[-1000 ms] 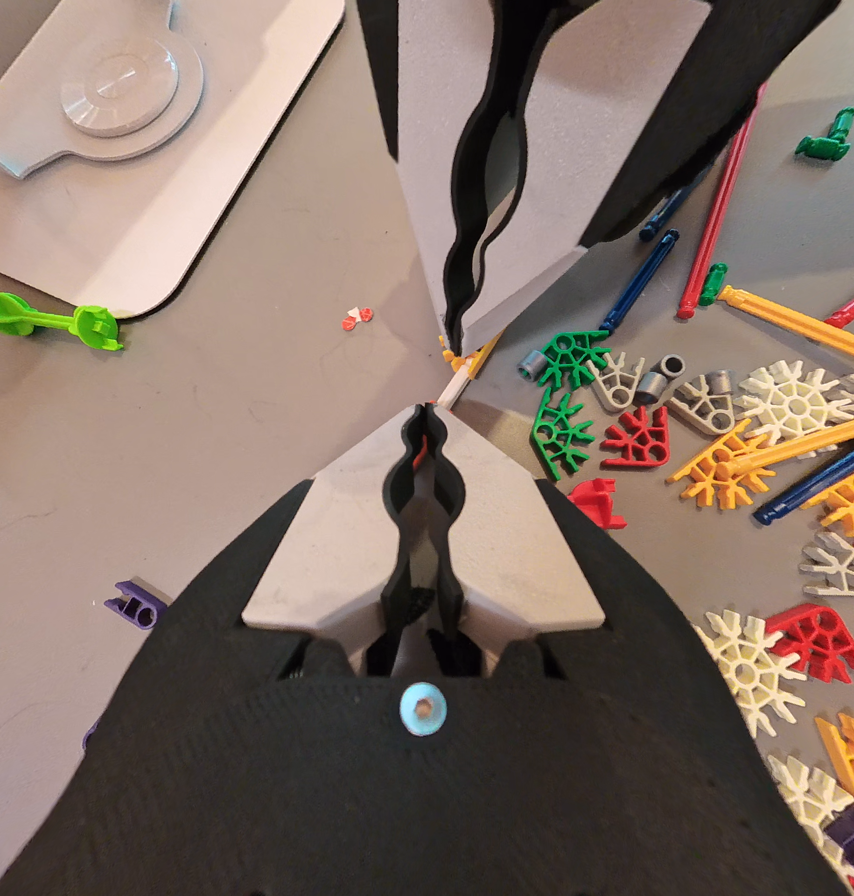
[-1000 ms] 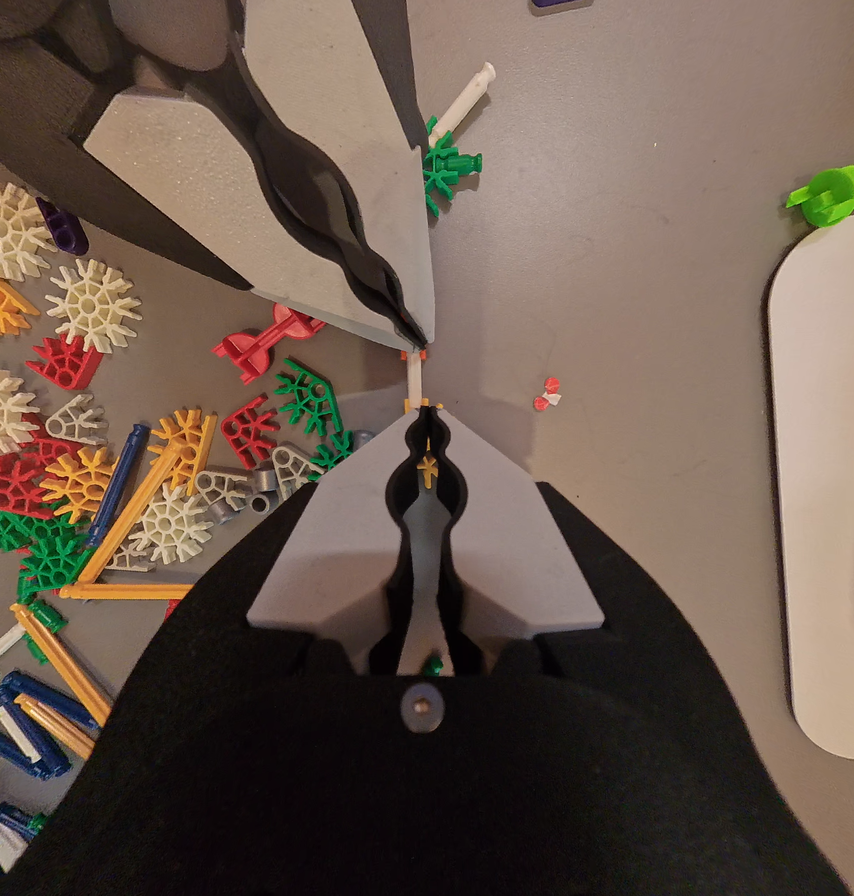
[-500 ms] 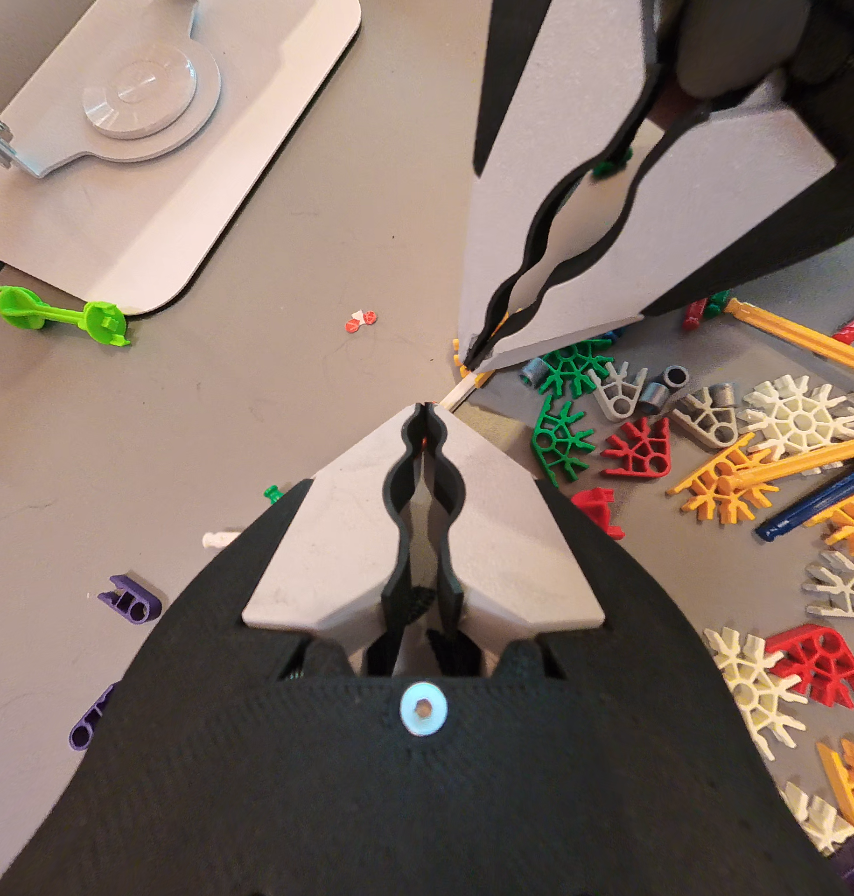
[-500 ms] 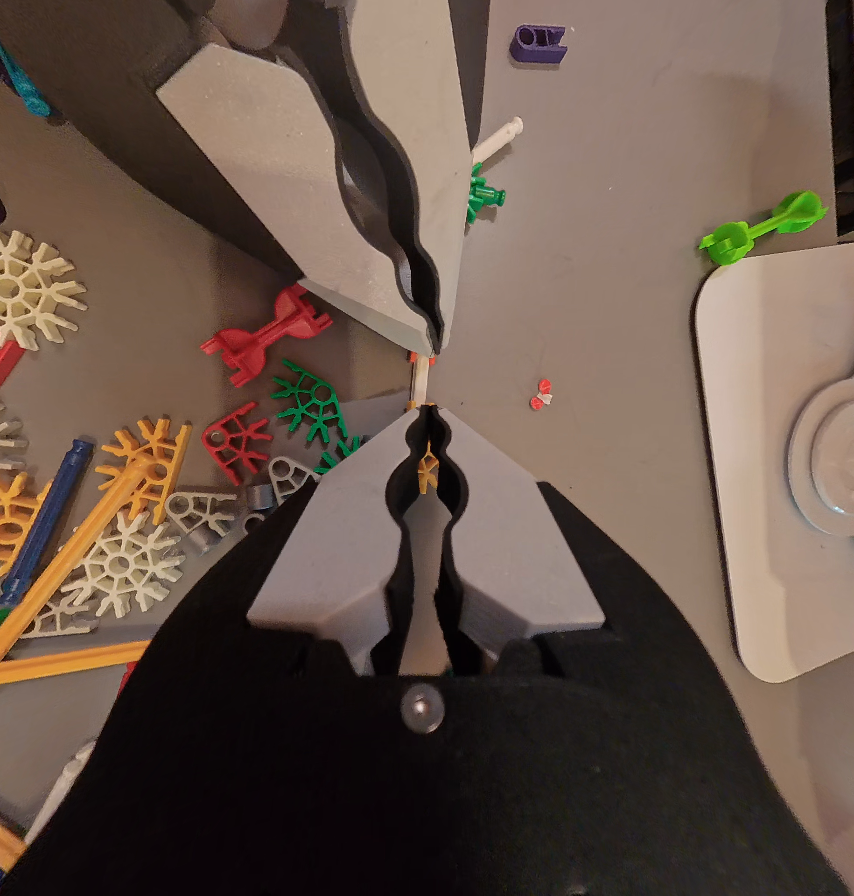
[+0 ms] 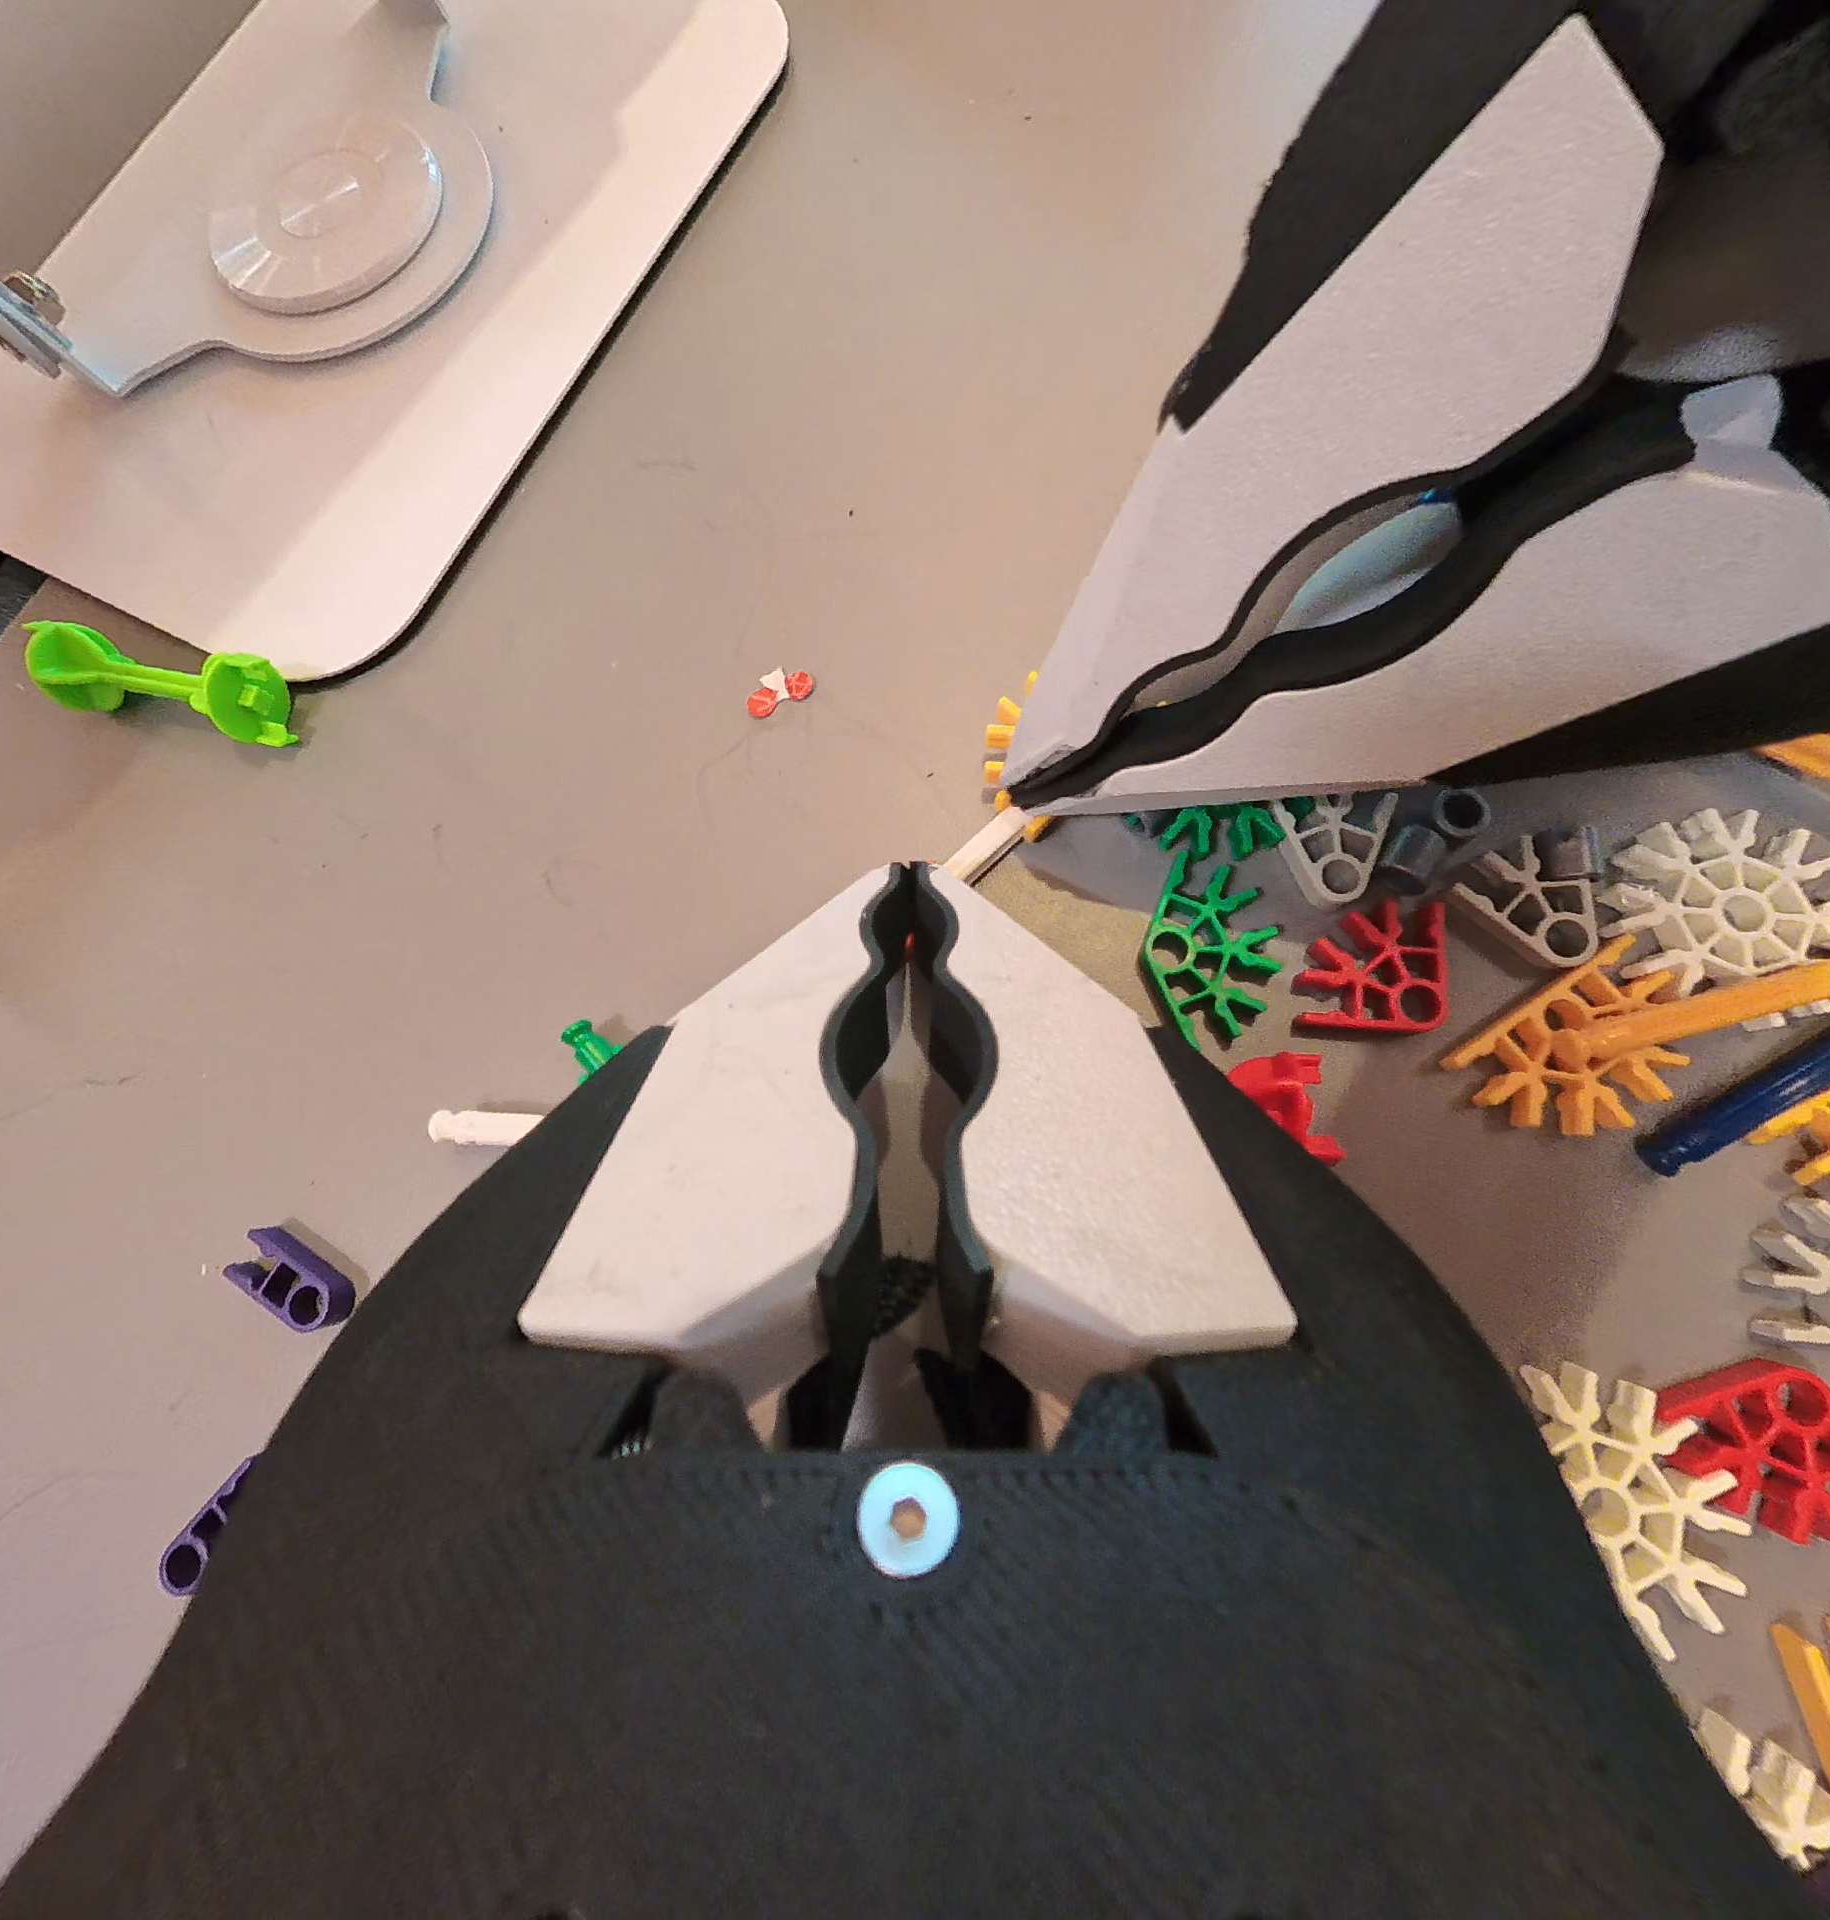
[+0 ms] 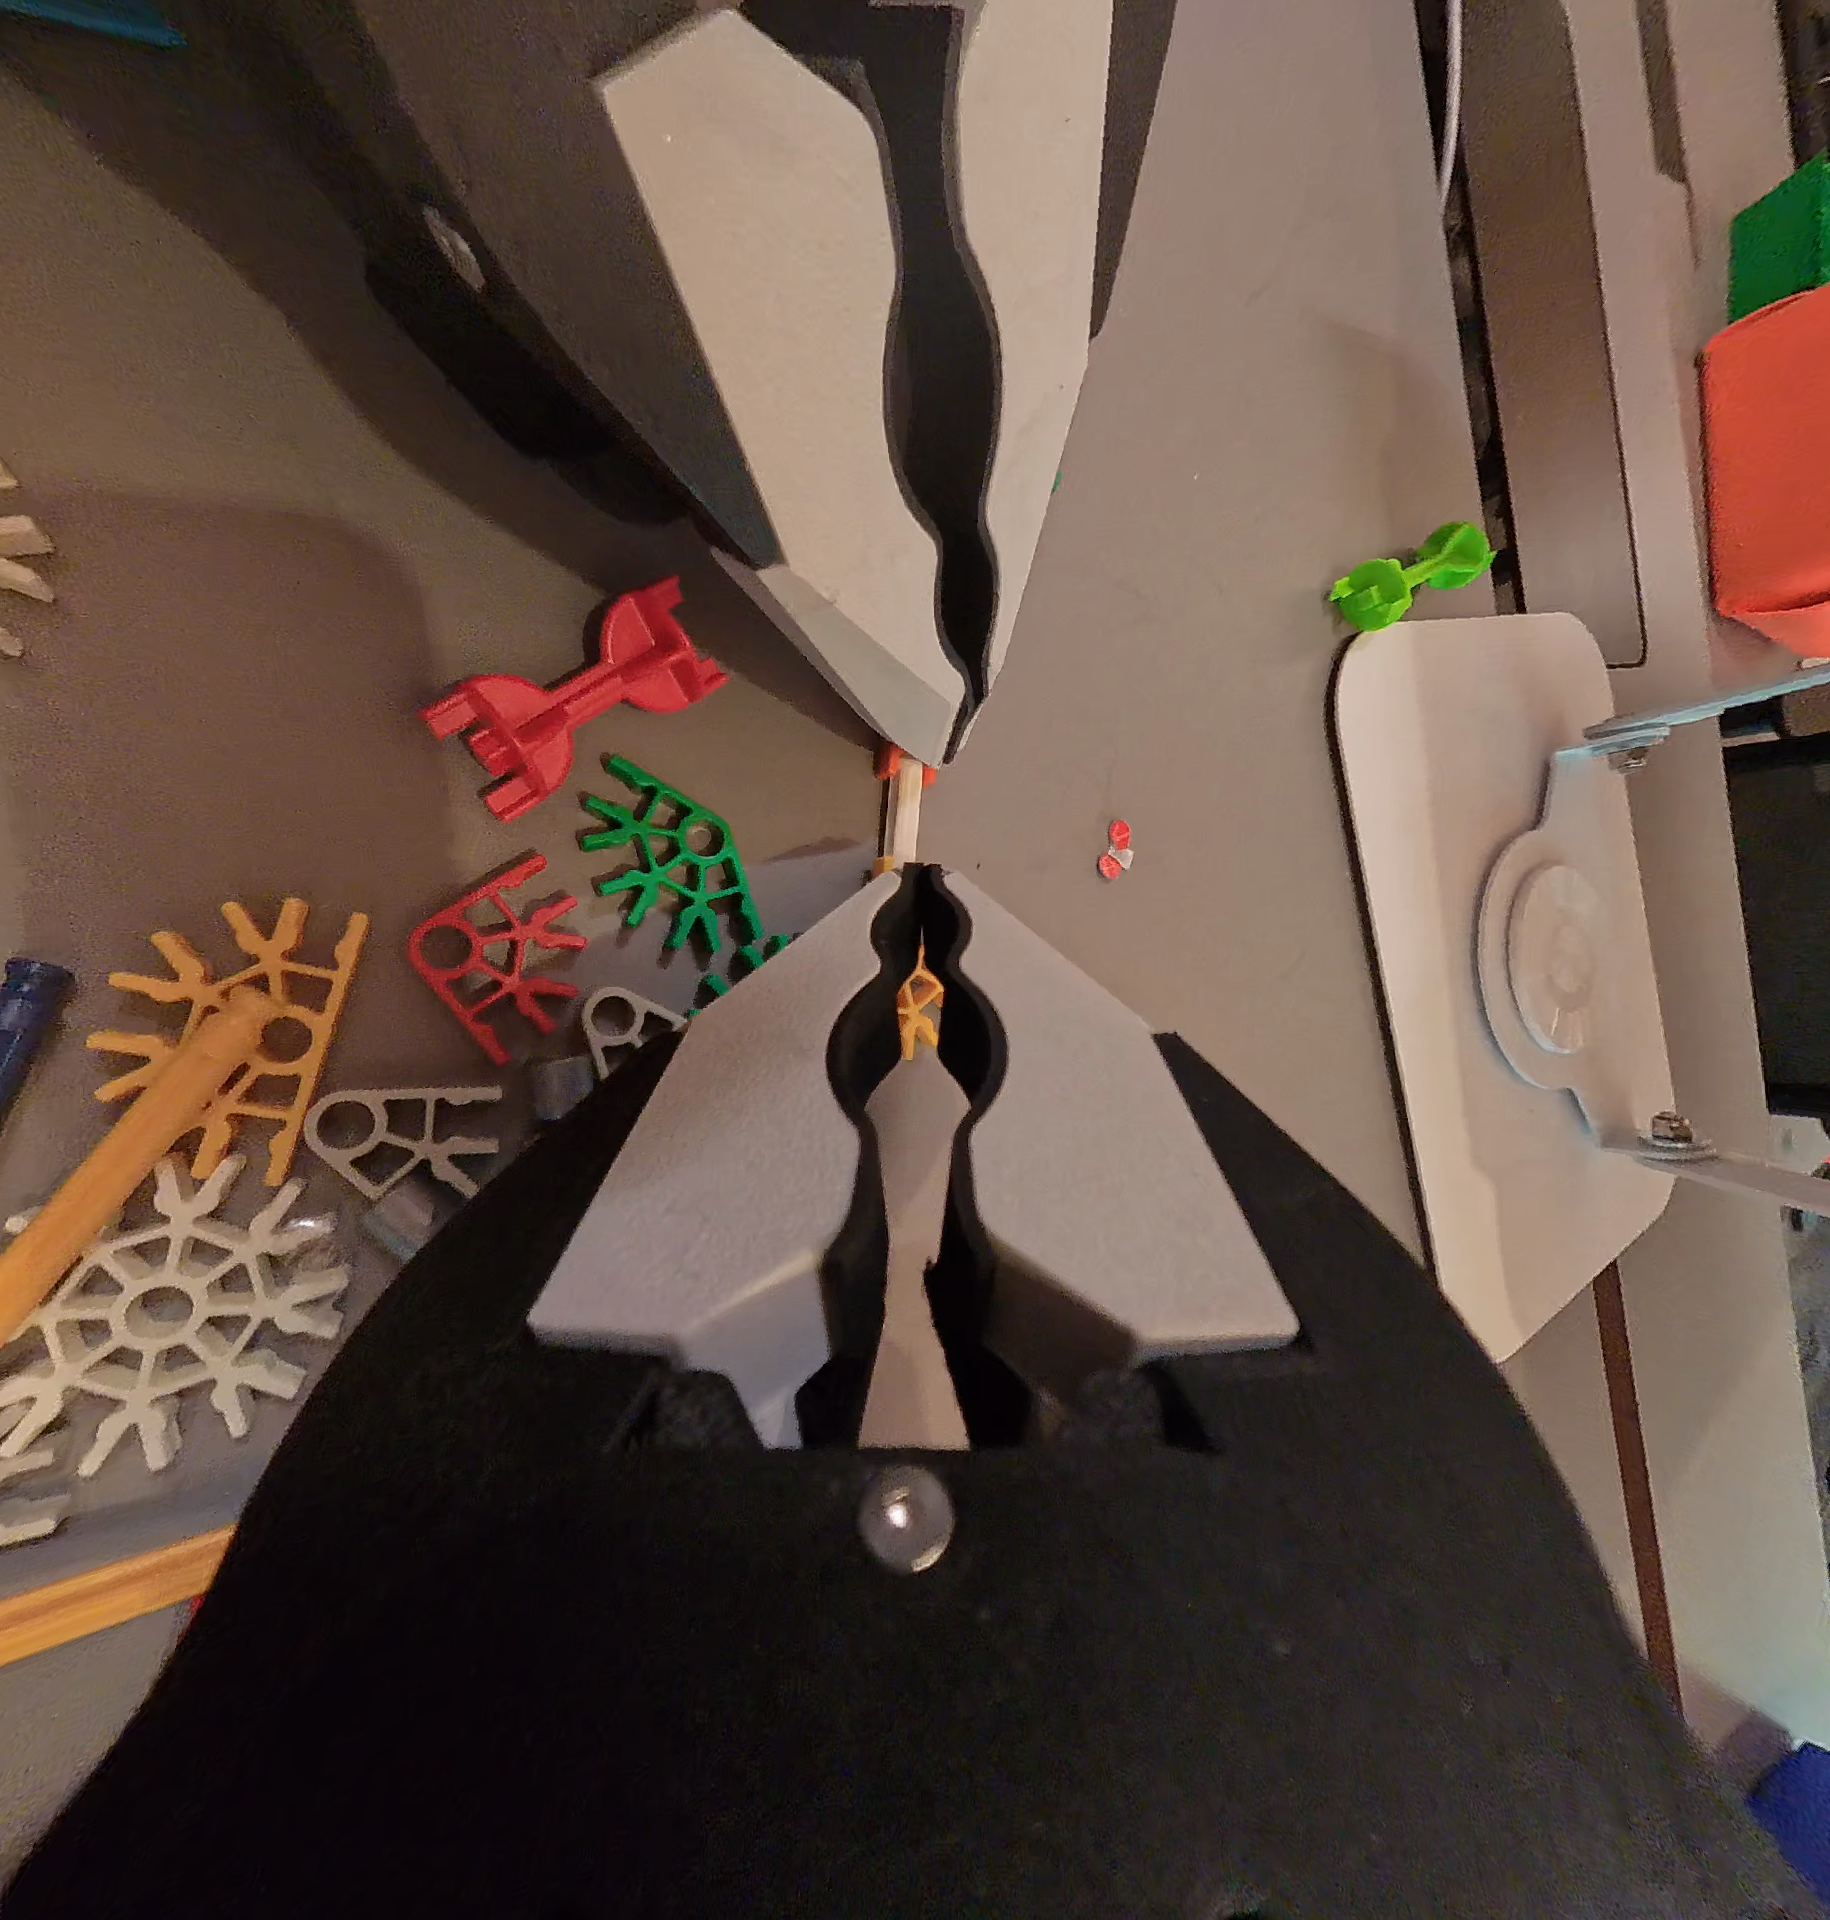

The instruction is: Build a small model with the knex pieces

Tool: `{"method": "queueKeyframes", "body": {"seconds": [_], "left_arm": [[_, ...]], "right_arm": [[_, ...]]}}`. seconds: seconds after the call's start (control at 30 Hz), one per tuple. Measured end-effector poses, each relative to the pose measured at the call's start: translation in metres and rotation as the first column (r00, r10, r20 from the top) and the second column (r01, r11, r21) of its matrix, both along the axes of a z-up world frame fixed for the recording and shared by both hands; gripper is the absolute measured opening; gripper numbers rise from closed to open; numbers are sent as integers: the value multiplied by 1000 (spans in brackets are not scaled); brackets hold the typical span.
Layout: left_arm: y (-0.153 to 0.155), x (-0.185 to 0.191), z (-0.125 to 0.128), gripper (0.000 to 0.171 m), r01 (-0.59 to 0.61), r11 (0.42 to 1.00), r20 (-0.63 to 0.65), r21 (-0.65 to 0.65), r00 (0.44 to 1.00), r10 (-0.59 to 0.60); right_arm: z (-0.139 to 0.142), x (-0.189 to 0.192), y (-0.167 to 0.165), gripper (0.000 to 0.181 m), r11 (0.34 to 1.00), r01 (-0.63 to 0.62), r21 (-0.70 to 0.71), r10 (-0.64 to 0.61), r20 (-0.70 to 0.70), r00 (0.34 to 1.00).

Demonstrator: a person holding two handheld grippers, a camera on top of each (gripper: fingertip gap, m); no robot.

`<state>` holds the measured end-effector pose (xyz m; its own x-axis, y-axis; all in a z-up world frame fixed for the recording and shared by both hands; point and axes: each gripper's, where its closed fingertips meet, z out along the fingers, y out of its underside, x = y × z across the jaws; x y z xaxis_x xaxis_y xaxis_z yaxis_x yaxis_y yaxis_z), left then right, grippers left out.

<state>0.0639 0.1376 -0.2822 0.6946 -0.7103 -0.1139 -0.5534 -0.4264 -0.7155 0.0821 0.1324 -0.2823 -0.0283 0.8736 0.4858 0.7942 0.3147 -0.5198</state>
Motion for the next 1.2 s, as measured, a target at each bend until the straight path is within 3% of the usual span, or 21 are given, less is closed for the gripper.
{"method": "queueKeyframes", "body": {"seconds": [0.13,0.3,0.4,0.63,0.87,1.0,1.2], "left_arm": [[1,1,0,0,-1,1000,-3,5,1000,1],[1,1,0,0,2,1000,-1,6,1000,-2],[1,1,0,0,2,1000,-13,6,1000,-2],[9,-1,0,0,-76,997,-38,-19,996,76],[9,-9,11,15,-109,994,-29,-30,994,108],[-4,-16,27,19,-117,993,1,-35,993,117],[-34,-38,37,21,-150,987,10,-48,989,151]], "right_arm": [[-1,0,-3,0,998,0,65,1,-25,1000],[-2,0,-3,0,999,20,-40,-20,-11,1000],[1,3,-1,0,966,82,-245,-90,-18,996],[24,35,16,1,946,137,-294,-142,3,990],[41,52,-7,6,929,125,-348,-139,-14,990],[54,63,-19,8,933,105,-345,-126,-41,991],[73,87,-21,14,901,162,-402,-219,-99,971]]}}
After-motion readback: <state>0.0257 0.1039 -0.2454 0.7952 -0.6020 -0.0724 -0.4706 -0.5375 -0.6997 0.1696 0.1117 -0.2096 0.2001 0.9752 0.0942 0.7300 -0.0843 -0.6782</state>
